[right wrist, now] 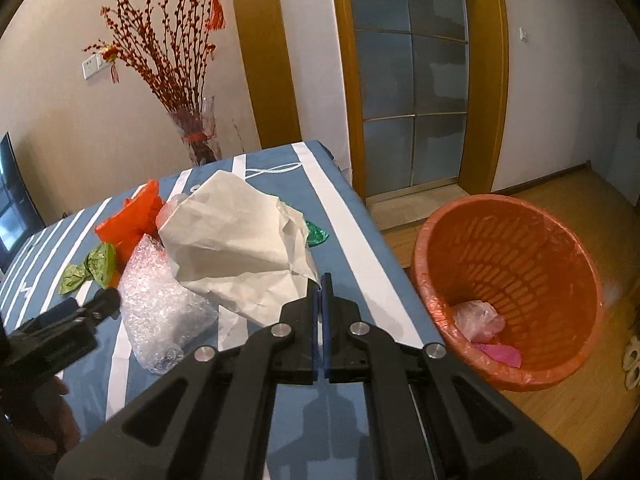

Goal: Collect trash
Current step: 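Grasp the white paper bag with the right tool while the left tool grasps bubble wrap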

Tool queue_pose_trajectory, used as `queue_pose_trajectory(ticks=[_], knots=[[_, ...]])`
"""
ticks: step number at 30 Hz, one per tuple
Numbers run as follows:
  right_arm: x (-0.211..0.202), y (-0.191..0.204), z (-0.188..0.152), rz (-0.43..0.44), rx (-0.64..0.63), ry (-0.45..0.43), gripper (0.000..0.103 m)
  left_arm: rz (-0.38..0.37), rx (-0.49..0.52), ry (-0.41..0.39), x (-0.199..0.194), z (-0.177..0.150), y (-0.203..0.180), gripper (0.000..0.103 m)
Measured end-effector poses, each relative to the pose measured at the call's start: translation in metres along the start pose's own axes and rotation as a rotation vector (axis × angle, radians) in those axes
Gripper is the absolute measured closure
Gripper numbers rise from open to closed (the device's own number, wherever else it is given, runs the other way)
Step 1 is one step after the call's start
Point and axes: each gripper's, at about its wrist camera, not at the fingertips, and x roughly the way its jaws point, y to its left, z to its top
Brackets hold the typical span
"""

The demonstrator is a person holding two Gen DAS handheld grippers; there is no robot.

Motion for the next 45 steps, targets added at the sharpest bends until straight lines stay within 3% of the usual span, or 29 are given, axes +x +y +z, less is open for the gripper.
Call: queue_pose_trajectory(ticks=[14,22,25,34,45], knots=[[-0.007,-0.026,-0.003,-0.005,0.041,0.001,0.1,0.042,0.055,0.124,0.043,-0.004,-0.036,0.012],[-0.007,-0.036,-0.006,-0.007,0.058,0.003,0.1,-0.042,0.048,0.115,0.037,-0.009,-0.041,0.059],[-0.009,-0.04,-0.006,-0.011,0.065,0.0,0.1,-0.069,0.041,0.098,0.034,-0.008,-0.041,0.07],[-0.018,-0.058,-0.006,-0.038,0.088,-0.022,0.1,-0.111,0.039,0.055,0.016,-0.002,-0.051,0.074],[-0.033,-0.098,-0.011,-0.14,0.112,-0.063,0.1,-0.183,0.083,0.001,-0.015,0.001,-0.098,0.074]])
